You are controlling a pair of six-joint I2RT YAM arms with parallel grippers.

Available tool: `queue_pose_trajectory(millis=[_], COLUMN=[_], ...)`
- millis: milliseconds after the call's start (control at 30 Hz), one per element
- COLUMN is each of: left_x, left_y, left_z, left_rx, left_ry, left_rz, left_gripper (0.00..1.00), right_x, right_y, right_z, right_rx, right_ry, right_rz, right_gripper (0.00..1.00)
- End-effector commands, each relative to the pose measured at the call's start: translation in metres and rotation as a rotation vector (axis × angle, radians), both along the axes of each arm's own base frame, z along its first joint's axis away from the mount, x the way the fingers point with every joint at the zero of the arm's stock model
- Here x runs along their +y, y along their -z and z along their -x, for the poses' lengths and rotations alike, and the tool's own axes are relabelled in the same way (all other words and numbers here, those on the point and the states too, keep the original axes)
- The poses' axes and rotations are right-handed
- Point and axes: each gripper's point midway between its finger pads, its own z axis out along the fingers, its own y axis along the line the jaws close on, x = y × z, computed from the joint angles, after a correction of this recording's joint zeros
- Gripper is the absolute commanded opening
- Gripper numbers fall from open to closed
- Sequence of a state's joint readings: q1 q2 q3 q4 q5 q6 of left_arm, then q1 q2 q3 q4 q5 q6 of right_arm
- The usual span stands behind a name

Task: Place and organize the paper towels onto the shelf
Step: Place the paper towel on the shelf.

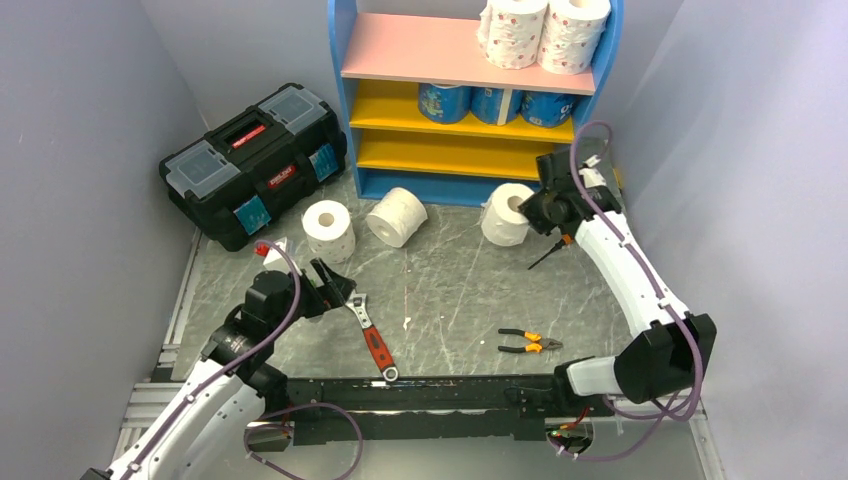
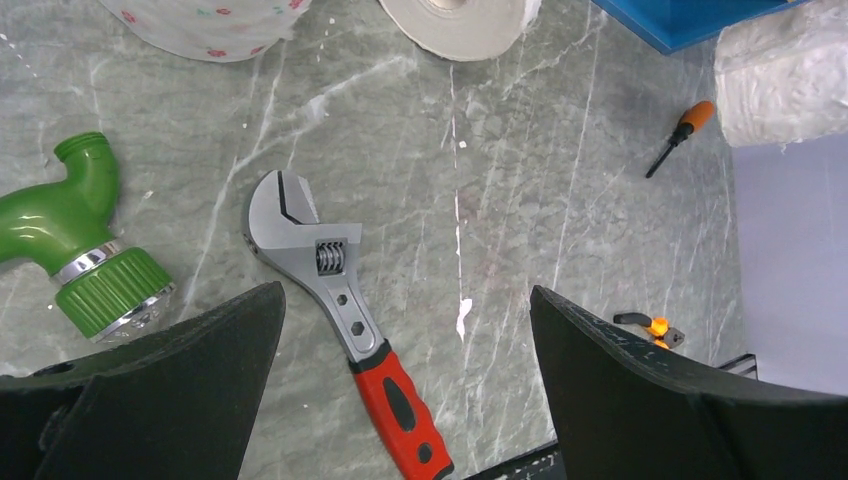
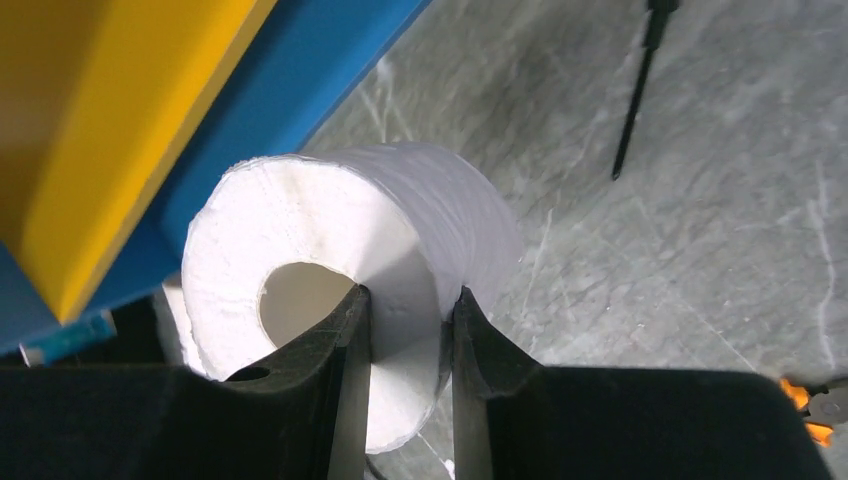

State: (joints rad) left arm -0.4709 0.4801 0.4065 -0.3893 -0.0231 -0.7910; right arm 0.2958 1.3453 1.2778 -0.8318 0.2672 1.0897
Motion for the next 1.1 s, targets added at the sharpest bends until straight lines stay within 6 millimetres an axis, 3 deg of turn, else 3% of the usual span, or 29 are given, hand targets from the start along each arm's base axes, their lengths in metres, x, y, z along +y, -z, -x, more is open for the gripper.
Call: queue_pose_trajectory(millis=[0,100,267,800,1067], left_x=[-0.009,-0.009,-0.011,-0.028,-0.053], left_y=[-0.013,-0.014,-0.015,-0.016,-0.038], left_z=[-0.004,-0.005,-0.007,-0.025,-0.048], left_rx=[-0.035,-0.041,-0.040,-0.021,-0.083], left_ry=[0.019,0.018,0.026,0.063,0.109], left_rz=[0.053,0.056,0.057,0.067,0.157], left_gripper=[0.99,0.99,0.99,0.98,0.95], right_x=[-0.024,-0.034,-0.047,-0.055,-0.062], right_y=[-0.054,-0.068,-0.076,-0.063,-0.064], right_z=[-0.012,-0.023,-0.046,-0.098,-0.112], right_rx=[-0.124,-0.162,-0.174,-0.169,-0.172], right_ry=[0.117,0.163,0.229,0.315,0.352], right_rz=[-0.074,-0.089,-0.126,-0.145,-0.124], right_gripper=[0.00,0.00,0.00,0.00,0.00])
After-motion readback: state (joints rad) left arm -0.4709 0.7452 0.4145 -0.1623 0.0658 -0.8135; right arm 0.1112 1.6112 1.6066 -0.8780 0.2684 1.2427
